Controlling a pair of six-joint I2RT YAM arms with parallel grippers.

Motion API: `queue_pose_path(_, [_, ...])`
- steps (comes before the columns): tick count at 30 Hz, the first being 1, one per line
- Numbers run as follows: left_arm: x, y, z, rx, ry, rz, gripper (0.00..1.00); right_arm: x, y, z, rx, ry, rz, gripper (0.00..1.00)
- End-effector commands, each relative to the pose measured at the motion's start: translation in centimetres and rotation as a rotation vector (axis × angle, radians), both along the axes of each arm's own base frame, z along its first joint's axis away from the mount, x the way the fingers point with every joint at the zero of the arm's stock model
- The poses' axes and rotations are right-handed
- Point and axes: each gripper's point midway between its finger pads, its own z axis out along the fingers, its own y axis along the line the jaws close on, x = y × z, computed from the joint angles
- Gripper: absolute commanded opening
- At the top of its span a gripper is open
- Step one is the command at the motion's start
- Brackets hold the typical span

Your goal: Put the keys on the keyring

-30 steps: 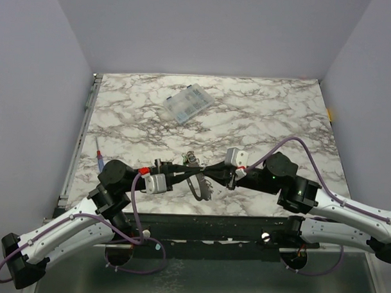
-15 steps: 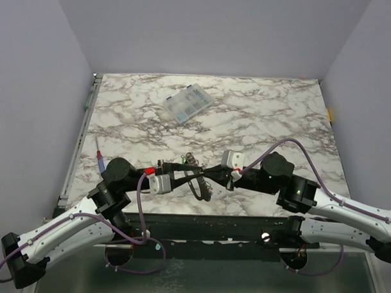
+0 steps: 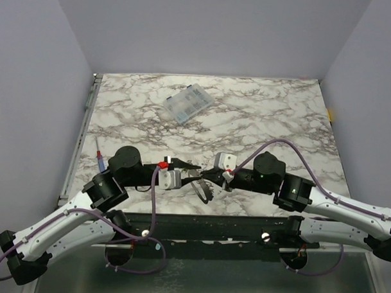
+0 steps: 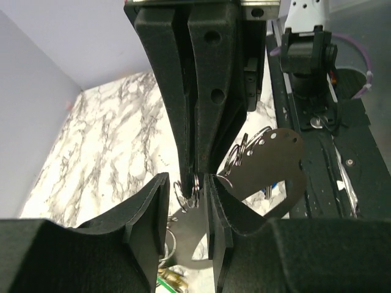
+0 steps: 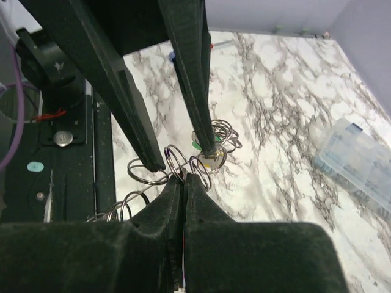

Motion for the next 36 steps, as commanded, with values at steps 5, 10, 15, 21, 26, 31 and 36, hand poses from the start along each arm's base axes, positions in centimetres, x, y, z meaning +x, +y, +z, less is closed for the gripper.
queue_pose_path(5, [0.4,1.1,-1.2,0.176,0.035,0.035,0.39,1.7,-0.7,-0.8,-0.096,-0.038,-0.087,0.01])
queue_pose_path(10, [0.7,1.3,-1.7,0.244,0.062,0.047,0.36,2.3,-0.9,-1.8,-0.152,-0.037,-0.116,0.01])
queue_pose_path(15, [1.0,0.9,-3.2,0.297,0.078,0.032,0.30,2.3,-0.8,-1.7,-0.148,-0.037,-0.111,0.01])
queue_pose_path(21, [1.5,0.1,-4.1,0.323,0.075,0.017,0.29,2.1,-0.7,-1.5,-0.144,-0.037,-0.103,0.01])
queue_pose_path(26, [1.9,-0.3,-4.0,0.313,0.061,0.017,0.29,2.0,-0.7,-1.7,-0.147,-0.037,-0.096,0.01])
queue_pose_path(31, [2.3,-0.6,-4.1,0.313,0.055,0.022,0.26,1.9,-0.6,-1.7,-0.147,-0.035,-0.089,0.01])
queue_pose_path(36, [2.7,-1.2,-4.7,0.320,0.052,0.018,0.18,1.9,-0.4,-1.9,-0.147,-0.036,-0.082,0.01])
